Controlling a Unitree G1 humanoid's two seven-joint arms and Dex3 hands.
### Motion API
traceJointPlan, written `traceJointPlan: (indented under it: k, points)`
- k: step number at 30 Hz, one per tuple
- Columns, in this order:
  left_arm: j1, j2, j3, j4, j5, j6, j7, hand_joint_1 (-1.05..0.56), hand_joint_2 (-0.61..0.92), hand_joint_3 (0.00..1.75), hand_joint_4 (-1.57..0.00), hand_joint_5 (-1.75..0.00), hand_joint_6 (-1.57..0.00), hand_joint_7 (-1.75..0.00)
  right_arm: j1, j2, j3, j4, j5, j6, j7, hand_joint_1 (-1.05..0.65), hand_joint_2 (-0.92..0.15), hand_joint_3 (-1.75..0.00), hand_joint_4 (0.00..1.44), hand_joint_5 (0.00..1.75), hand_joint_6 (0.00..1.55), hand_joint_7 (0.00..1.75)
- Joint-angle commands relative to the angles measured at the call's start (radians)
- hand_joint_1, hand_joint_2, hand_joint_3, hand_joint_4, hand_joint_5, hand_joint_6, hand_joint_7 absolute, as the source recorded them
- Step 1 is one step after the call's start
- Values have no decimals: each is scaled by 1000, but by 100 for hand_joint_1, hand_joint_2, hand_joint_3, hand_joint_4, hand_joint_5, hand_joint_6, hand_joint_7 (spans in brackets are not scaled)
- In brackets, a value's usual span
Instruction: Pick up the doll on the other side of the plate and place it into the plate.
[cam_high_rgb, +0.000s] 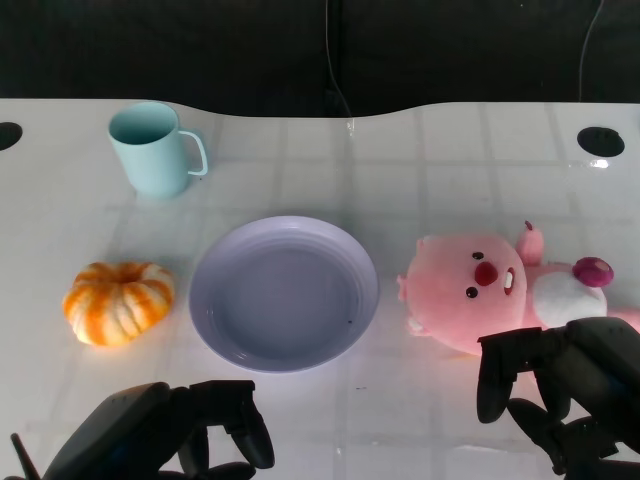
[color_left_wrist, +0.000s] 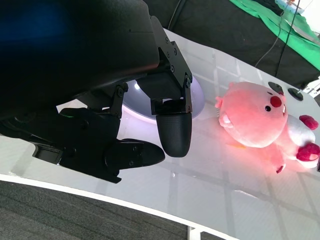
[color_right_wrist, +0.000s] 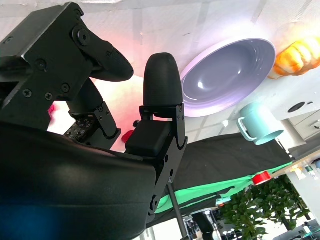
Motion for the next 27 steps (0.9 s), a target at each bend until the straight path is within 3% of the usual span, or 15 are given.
traceJointPlan:
  k: [1,27]
  points:
    - [-5,15,2,4,0,-1,-8,-24,85,44,-63,-166,-67,-126,-7,-13,-6,-7,1,17,7,-2,-27,-130,93,170,91,129]
    - [-11,19,6,9,4,-1,-7,-27,85,47,-65,-165,-67,-127,-14,-11,-7,1,13,10,1,-4,-24,-132,94,168,91,126]
